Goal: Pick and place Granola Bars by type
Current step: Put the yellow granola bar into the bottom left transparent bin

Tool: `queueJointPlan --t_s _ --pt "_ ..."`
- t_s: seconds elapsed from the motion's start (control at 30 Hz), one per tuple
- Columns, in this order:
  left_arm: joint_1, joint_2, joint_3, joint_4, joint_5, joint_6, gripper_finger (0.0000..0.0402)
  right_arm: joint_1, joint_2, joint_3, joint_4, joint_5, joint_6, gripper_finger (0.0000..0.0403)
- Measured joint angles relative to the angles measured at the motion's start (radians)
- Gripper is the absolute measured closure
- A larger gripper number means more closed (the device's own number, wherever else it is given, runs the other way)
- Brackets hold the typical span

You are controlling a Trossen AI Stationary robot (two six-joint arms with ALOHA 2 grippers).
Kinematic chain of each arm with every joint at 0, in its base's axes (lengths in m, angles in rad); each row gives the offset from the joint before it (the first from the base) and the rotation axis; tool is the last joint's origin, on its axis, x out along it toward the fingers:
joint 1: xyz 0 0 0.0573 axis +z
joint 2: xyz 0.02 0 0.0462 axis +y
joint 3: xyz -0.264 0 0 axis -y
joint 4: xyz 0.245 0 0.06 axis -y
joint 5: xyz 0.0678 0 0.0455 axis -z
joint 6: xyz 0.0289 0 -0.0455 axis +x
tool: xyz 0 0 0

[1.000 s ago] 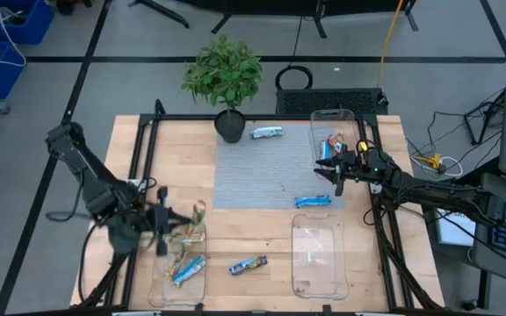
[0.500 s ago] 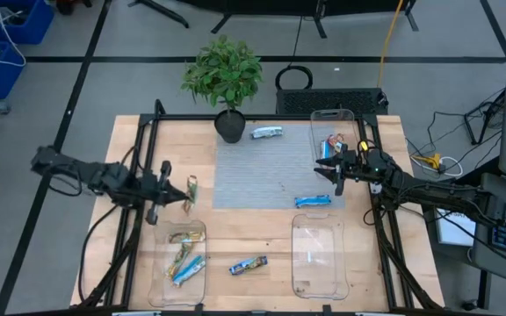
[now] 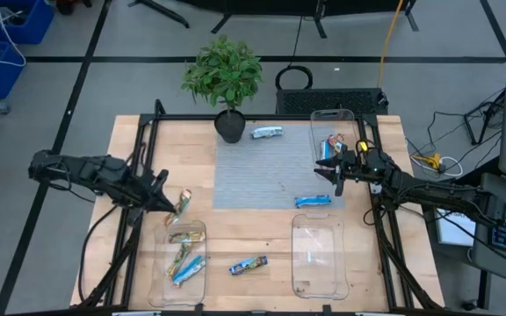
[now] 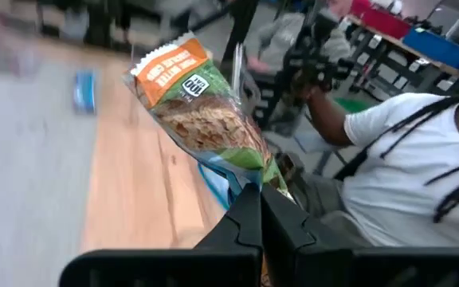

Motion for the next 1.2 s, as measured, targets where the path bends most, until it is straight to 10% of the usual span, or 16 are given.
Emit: queueJointPlan --t_s 0.63,1.2 --pt "-0.24 0.335 0.0 -0.079 -0.062 -0.696 0.0401 0.0 0.0 0.0 -0.021 0.001 -0.002 0.0264" --pt "-0.578 0.667 0.001 0.118 -0.391 -1.085 0.0401 0.0 0.0 0.0 -0.017 -0.002 0.0 0.0264"
